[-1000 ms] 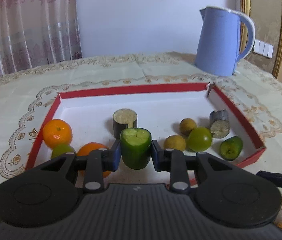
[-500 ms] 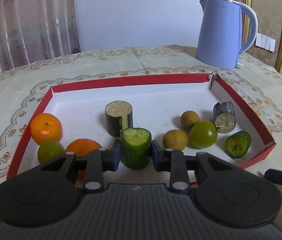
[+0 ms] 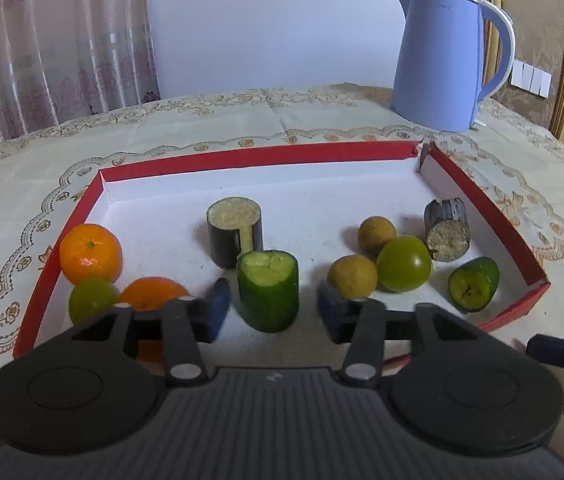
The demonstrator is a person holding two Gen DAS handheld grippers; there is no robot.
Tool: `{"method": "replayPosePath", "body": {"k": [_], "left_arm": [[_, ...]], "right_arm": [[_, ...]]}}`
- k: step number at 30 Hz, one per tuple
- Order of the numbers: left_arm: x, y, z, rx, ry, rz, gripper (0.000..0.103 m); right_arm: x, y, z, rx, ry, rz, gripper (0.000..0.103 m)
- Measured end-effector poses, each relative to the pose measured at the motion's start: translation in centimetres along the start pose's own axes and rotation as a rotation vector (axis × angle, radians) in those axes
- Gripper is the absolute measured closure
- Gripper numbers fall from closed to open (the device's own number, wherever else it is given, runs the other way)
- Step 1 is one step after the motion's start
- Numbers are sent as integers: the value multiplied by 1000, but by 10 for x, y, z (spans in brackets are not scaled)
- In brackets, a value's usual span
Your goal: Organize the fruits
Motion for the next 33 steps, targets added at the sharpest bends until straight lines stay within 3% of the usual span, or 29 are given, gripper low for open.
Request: {"method": "replayPosePath", "body": {"k": [4,6,11,17,19,23,28,33], "left_arm": [[1,0,-7,-19,-12,-3,32],[1,2,-9,-22,-13,-12,28],[3,7,-17,-51,-18,-17,25],[10,20,-45,-28,-67,-48,25],[11,22,-56,-39,-83,-58,12],[18,30,-77,-47,-122,-73,10],[30,41,-92,-32,-96,-120,4],[44,47,-107,-53,-106,-143,0]], "right_arm": [[0,0,0,0,0,0,2],[0,0,0,0,0,0,2],[0,0,-1,0,0,0,2],[0,0,-1,-3,0,3,2],[0,0,-1,-3,-1,3,2],[1,-1,-1,1,1,0,1],[1,0,-4,21,-4,0,0],[4,4,-13,2,-34,98,0]]}}
Point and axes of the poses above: each gripper's, at about its wrist camera, not at the fingertips, and z roughly the way its jaws point, y to its left, x to its underside, the point moved 1 cm from there along z, roughly the way its jaws point, and after that the axes turned 8 degrees about -x, right-handed, at the moved point
